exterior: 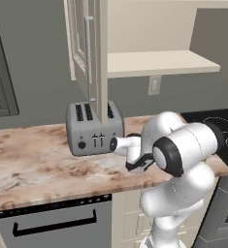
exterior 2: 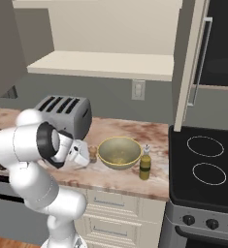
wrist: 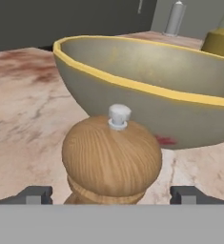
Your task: Retrieve the bottle and the shaker from the cabinet and place them next to the mixing bowl on the counter. Then add garlic from the fridge to the mixing bowl.
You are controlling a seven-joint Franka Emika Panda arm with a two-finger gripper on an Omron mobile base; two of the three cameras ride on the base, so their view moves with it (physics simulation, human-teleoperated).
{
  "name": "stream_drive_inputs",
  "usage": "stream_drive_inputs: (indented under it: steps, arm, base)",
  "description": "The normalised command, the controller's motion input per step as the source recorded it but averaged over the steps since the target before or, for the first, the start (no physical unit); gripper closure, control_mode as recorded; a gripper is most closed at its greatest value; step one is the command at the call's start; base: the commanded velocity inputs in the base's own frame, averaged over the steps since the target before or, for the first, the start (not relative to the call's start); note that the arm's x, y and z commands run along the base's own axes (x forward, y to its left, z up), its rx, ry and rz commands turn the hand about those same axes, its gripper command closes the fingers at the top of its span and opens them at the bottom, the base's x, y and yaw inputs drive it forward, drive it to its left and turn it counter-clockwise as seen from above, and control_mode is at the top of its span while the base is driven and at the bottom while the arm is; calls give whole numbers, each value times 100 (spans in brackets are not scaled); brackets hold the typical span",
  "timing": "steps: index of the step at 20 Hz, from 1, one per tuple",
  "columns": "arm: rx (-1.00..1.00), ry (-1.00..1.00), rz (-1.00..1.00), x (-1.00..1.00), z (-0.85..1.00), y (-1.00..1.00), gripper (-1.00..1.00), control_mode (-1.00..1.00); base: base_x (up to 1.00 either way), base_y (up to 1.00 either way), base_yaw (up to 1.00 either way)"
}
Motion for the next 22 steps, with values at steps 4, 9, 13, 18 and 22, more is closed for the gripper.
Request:
stream_drive_inputs:
  steps: [4, 9, 13, 18, 22]
  arm:
    - [0, 0, 0, -19, 0, 14, -100, -100]
    - [0, -3, 0, -11, 14, 14, -100, -100]
    - [0, -5, 0, -1, 46, 8, -100, -100]
    - [0, -6, 0, -3, 65, 0, -100, -100]
    - [0, -4, 3, -9, 66, 0, -100, -100]
  base:
    - [0, 0, 0]
    - [0, 0, 0]
    - [0, 0, 0]
    - [0, 0, 0]
    - [0, 0, 0]
